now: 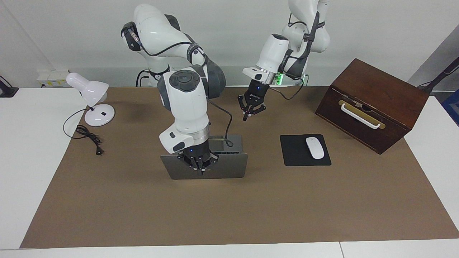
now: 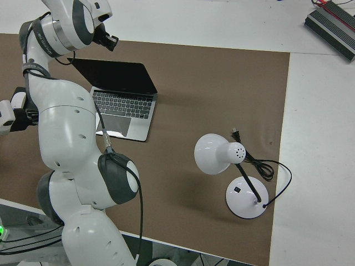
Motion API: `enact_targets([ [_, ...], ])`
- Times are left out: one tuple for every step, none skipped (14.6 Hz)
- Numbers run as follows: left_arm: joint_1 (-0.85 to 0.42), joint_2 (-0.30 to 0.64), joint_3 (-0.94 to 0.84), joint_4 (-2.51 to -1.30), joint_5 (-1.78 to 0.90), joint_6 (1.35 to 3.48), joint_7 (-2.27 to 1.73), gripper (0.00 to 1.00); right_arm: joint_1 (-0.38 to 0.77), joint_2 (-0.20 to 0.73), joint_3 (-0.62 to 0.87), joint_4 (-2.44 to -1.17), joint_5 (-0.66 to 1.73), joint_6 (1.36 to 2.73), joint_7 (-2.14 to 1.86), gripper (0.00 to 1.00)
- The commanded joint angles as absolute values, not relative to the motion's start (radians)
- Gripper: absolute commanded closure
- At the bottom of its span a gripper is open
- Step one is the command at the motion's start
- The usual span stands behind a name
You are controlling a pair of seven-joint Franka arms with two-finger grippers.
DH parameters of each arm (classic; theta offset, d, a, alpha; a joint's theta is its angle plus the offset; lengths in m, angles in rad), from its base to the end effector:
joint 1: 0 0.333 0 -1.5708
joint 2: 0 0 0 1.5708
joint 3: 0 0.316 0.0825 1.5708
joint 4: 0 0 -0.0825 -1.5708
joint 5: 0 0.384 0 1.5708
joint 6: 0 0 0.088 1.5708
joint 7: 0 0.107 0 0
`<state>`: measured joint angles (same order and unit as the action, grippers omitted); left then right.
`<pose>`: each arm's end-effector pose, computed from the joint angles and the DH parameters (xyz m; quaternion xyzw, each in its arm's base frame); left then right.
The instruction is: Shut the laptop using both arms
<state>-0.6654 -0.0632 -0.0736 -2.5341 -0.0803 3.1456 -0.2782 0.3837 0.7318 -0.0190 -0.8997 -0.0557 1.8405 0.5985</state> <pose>0.3750 -0.3323 0.3752 0.9265 -0.1791 0.2836 0.1706 0.7181 0.2755 0.4858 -0.9881 0.1083 -0.1080 0.0186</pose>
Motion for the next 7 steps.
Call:
enact_targets([
  [-0.698, -0.002, -0.058, -2.533, -0.091, 3.221, -0.221, 1.0, 0.376, 0.719, -0.012, -0.925, -0.063, 1.859, 0.618, 1.0],
  [-0.698, 0.027, -0.057, -2.533, -0.089, 3.256, -0.201, 1.0, 0.376, 0.715, -0.012, -0.931, -0.061, 1.861, 0.618, 1.0],
  [-0.699, 0.067, -0.057, -2.533, -0.089, 3.316, -0.192, 1.0, 0.376, 0.709, -0.012, -0.948, -0.057, 1.861, 0.618, 1.0],
  [-0.703, 0.107, -0.057, -2.533, -0.089, 3.376, -0.181, 1.0, 0.376, 0.701, -0.011, -0.963, -0.052, 1.862, 0.62, 1.0],
  [-0.725, 0.157, -0.055, -2.533, -0.09, 3.431, -0.169, 1.0, 0.376, 0.693, -0.011, -0.979, -0.052, 1.867, 0.62, 1.0],
  [-0.733, 0.193, -0.055, -2.533, -0.091, 3.488, -0.169, 1.0, 0.376, 0.69, -0.009, -0.989, -0.052, 1.87, 0.62, 1.0],
  [-0.735, 0.218, -0.055, -2.533, -0.091, 3.503, -0.167, 1.0, 0.376, 0.684, -0.009, -0.992, -0.051, 1.87, 0.62, 1.0],
])
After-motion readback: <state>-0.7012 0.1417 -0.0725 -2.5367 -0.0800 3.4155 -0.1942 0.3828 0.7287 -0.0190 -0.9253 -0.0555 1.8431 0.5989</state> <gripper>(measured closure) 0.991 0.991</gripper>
